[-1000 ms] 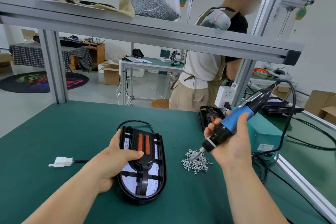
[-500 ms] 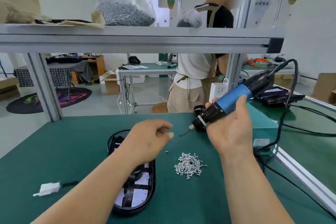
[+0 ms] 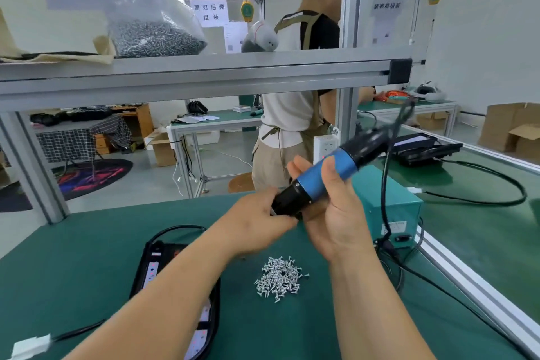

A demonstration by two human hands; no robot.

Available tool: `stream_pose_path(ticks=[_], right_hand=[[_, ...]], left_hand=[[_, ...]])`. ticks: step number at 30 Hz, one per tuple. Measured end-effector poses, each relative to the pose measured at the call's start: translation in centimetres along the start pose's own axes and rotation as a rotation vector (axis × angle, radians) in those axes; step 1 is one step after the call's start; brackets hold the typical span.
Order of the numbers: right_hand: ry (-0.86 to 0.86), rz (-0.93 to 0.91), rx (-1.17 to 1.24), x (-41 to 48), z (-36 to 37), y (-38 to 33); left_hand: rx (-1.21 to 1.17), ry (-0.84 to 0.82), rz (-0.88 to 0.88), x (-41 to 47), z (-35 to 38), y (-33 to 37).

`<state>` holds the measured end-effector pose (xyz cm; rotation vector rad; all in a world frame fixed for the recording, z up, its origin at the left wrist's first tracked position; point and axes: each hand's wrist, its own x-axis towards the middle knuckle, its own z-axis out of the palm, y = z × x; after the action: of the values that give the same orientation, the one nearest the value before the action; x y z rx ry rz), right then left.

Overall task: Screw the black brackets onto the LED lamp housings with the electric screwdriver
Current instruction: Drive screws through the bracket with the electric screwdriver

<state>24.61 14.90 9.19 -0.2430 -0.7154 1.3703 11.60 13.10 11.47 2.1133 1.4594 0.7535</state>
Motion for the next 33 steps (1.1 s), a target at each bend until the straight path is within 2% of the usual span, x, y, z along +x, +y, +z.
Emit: stream_pose_path(ticks=[3,5,7,9,12,16,23,28,33], right_hand=[[0.102,0.028,0.104,-0.2,0.1,0.3],[0.187,-0.022,0.149,-0.2,0.3,0.9],[0.238,-0.087,0.129,-0.2,0.1,1.2],[0.290,-0.132,0.076,0.0,-0.7,1.1],[0.333,-0.147,0.094,0.2,-1.8,0.7],[0.375,-0.118,0.133,0.2,-2.5,0.5],[0.429,-0.103,0.155,0.2,-3.3,0.2],[0.486,-0.112,0.202,0.0,-3.5,-0.3],[0.536,-0.144,0.306,0.0,-3.3,-1.0]], left_hand=[[-0.013,-0.227,-0.066,0.1,-0.7,-0.5],[0.034,-0.366,-0.050,0.6,-1.6,-0.8],[-0.022,-0.463,-0.097,1.3,-3.0,-1.5],[0.075,-0.380,-0.206,2.1,-4.3,-3.1],[0.587,-0.105,-0.296,2.9,-3.7,-6.0],[0.818,-0.165,-0.379,3.0,-0.2,-8.4],[0.825,-0.180,-0.383,3.3,1.3,-9.7],[0.847,-0.198,-0.321,3.1,1.4,-9.1],[0.526,-0.107,-0.079,0.4,-1.1,-6.7]])
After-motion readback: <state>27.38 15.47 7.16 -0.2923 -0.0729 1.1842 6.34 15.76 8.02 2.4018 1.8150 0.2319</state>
